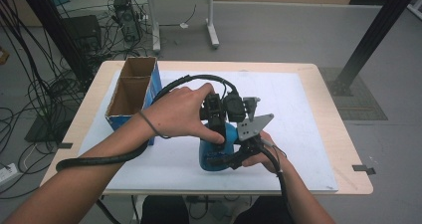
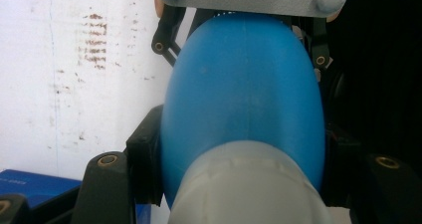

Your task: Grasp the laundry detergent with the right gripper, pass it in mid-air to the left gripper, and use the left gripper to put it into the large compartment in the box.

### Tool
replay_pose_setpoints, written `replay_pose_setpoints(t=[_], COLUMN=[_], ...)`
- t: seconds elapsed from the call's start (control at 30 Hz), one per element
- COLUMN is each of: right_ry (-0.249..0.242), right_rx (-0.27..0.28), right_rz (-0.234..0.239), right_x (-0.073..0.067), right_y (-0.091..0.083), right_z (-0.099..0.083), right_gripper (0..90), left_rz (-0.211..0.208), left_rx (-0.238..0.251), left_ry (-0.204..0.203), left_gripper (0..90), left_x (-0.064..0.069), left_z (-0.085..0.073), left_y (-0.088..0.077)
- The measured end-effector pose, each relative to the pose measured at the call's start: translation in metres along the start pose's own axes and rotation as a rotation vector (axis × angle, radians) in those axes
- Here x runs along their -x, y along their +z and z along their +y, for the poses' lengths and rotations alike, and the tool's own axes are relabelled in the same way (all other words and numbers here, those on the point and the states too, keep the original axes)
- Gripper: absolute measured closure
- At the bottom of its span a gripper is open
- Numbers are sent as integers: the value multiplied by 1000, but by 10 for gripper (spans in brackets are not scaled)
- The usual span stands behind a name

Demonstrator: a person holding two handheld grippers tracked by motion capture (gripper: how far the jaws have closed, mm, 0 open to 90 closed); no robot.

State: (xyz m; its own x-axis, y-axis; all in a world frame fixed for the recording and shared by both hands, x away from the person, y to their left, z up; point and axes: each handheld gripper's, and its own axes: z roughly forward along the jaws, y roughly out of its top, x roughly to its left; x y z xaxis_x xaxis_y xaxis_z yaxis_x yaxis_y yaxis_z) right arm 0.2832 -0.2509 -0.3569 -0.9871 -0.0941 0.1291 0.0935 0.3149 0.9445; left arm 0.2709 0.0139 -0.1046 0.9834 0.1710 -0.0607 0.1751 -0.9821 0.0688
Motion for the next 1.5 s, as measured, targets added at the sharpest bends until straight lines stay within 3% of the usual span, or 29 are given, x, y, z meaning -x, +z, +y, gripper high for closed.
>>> replay_pose_setpoints(t=[0.8, 1.03, 1.2, 1.5], right_ry=[-6, 24, 47, 94], right_rx=[19, 34, 76, 82], right_rz=[-14, -17, -27, -56], right_x=[-1, -2, -2, -7], right_y=[0, 0, -3, -7], right_z=[-3, -7, -15, -20], right_gripper=[418, 401, 355, 229], left_rz=[8, 15, 14, 15], left_rx=[-14, -15, -24, -25], left_ry=[13, 11, 4, -3], left_gripper=[378, 378, 378, 378], left_x=[1, 2, 1, -1], left_z=[4, 5, 6, 6], left_y=[-2, -1, 2, 7])
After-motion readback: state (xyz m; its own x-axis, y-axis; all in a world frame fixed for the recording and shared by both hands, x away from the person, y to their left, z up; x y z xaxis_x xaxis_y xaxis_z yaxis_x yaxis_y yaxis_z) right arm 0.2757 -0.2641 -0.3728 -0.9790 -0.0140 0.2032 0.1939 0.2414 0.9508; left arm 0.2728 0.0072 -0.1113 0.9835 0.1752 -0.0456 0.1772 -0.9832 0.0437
